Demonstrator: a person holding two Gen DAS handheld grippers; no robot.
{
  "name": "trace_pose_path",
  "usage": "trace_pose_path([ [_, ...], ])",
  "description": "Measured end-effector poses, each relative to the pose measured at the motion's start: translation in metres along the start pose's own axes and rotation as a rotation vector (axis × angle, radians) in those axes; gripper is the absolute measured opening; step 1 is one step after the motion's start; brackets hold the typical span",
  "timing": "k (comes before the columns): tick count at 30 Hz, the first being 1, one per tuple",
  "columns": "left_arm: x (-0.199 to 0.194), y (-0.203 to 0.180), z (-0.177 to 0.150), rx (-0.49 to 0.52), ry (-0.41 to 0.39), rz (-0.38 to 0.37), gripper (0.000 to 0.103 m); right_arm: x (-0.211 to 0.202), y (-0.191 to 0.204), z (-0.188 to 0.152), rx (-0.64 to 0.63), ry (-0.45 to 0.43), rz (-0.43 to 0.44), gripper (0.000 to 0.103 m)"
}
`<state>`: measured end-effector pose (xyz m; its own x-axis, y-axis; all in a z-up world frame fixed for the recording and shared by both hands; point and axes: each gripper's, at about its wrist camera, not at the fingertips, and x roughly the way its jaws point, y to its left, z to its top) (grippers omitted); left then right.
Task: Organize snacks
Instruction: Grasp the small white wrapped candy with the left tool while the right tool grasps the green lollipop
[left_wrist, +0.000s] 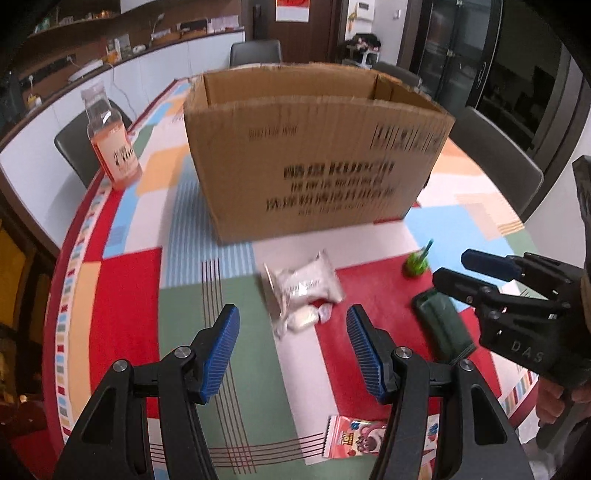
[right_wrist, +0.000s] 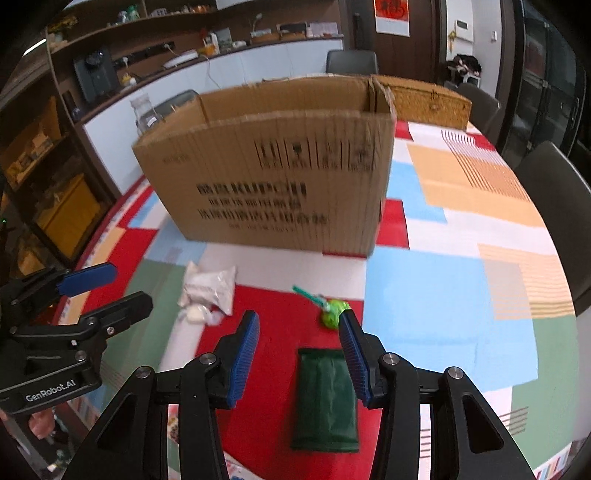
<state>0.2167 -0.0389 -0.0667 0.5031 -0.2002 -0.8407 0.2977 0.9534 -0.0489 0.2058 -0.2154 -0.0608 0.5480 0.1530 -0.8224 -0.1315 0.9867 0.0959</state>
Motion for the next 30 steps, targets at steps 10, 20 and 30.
trace_pose_path([
  [10,0.038,0.005,-0.009,-0.024,0.096,-0.036,0.058,0.030,-0.009,-0.005,0.024,0.078,-0.020,0.046],
  [20,0.060,0.010,-0.005,-0.048,0.116,-0.088,0.045,0.050,-0.016,0.000,0.018,0.102,-0.064,0.046],
  [30,0.070,0.004,-0.002,-0.038,0.122,-0.089,0.037,0.059,-0.023,0.005,0.034,0.099,-0.045,0.046],
])
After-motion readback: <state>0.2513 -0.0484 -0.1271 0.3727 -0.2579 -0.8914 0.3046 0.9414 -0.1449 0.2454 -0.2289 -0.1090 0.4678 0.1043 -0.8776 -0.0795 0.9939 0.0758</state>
